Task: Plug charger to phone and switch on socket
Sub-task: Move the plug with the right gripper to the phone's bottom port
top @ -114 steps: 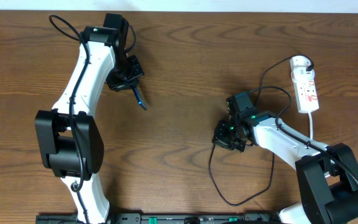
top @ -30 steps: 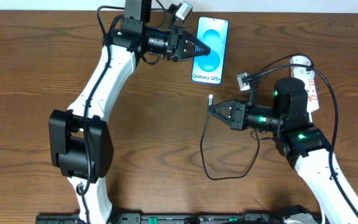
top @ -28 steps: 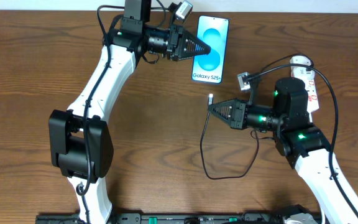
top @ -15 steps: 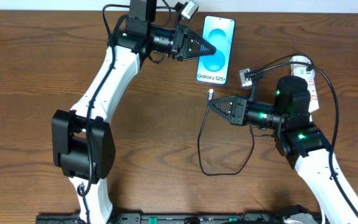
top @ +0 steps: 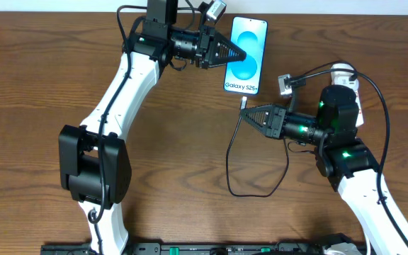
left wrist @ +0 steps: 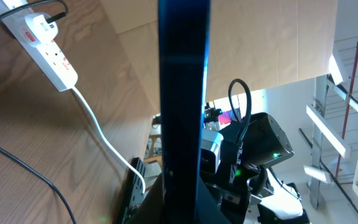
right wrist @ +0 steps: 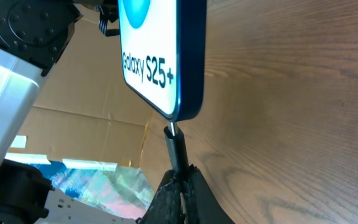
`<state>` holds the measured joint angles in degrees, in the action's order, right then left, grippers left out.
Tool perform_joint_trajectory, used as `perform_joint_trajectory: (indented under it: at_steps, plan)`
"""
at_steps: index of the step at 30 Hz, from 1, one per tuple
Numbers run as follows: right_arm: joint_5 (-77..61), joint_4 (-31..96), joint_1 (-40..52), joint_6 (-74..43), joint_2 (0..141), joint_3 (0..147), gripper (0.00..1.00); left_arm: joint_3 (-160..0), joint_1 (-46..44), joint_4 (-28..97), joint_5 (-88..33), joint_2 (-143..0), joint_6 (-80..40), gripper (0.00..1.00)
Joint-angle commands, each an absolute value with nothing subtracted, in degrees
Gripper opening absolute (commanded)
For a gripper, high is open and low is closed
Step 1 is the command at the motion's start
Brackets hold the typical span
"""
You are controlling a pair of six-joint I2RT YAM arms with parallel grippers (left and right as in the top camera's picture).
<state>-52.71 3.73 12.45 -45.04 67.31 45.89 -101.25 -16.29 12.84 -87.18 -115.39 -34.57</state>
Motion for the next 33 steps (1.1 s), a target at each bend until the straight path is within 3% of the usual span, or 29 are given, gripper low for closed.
perform_joint_trajectory:
  at_steps: [1,33]
  plan:
    - [-53.6,3.55,12.03,-46.92,66.65,45.8,0.01,-101.49,-16.27,12.25,-90.0,-112.92,-34.83,0.07]
    - [-54.87,0.91,12.08,-52.31,68.97,45.8,0.01,-101.49,-17.61,10.98,-90.0,-112.92,-34.83,0.07]
